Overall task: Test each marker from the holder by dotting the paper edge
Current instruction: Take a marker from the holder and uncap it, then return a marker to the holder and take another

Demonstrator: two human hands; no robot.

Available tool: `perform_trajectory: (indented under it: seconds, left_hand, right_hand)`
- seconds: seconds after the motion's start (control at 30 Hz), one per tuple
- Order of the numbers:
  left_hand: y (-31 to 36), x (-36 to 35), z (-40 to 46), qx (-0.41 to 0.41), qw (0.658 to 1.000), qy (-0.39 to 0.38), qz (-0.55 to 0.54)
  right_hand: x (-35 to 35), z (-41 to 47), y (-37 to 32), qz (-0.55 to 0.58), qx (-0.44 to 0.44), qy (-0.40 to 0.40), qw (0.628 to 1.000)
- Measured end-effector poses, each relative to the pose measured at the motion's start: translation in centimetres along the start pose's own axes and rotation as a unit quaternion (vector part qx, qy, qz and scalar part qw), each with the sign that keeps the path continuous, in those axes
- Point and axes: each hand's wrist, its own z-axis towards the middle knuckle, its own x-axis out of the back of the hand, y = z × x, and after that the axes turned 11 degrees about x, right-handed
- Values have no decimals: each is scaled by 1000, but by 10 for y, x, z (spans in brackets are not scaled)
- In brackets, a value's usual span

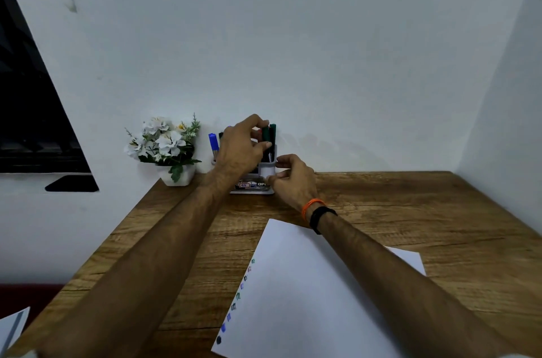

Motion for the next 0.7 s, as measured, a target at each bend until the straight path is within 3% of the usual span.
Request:
perform_trajectory:
  seconds: [0.37,0.53,0.7]
  left_hand:
    - [0,-6,-2,-1,999,6,46]
    - [-1,4,-3,9,998,-25,58]
    - [-3,24,0,18,997,12,69]
  right_hand:
    - [3,-1,-2,-9,3,-18,1000]
    - [4,-1,-9,-13,13,-13,1000]
    - [3,1,-13,-40,37,-20,998]
